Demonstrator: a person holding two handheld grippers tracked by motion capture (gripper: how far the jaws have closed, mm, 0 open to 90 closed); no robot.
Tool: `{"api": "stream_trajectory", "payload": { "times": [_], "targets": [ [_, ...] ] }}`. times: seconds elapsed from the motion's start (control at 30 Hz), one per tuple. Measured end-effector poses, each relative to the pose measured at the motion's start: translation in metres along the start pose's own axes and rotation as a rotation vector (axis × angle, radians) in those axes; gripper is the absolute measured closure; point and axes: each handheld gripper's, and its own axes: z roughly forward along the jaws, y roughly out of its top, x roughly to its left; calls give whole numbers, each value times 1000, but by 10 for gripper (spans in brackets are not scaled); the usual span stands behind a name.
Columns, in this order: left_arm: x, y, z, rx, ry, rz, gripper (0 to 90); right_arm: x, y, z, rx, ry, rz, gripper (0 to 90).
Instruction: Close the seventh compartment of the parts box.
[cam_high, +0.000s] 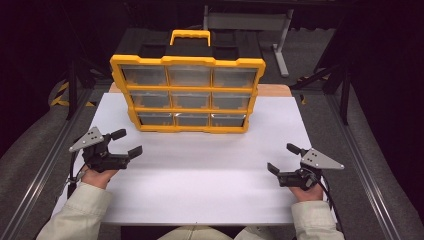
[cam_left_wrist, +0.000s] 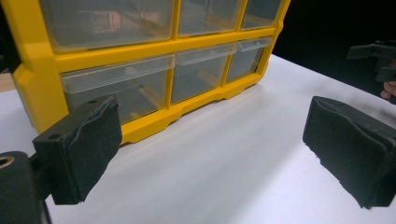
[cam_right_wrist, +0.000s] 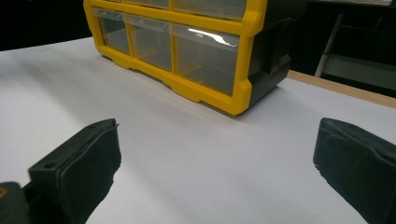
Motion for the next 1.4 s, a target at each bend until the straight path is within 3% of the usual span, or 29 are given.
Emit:
{"api": "stream_trajectory", "payload": {
  "times": [0.37,0.83,0.93,1.07,1.2,1.4],
  "targets": [
    [-5,-24,-23,-35,13,4,33,1,1,1,4,19,-13,14],
    [-6,-52,-23,-20,2,59,4,5,-4,4,21,32,-14,4],
    [-3,-55,-19,-17,3,55,1,5,-6,6,22,37,-10,4],
    [7,-58,-18,-28,15,1,0,7,-8,8,30,47,-18,4],
    [7,-57,-18,-34,22,16,2,6,-12,9,29,47,-1,2],
    [9,-57,-18,-28,26,8,3,6,-13,10,30,46,3,2]
  ]
}}
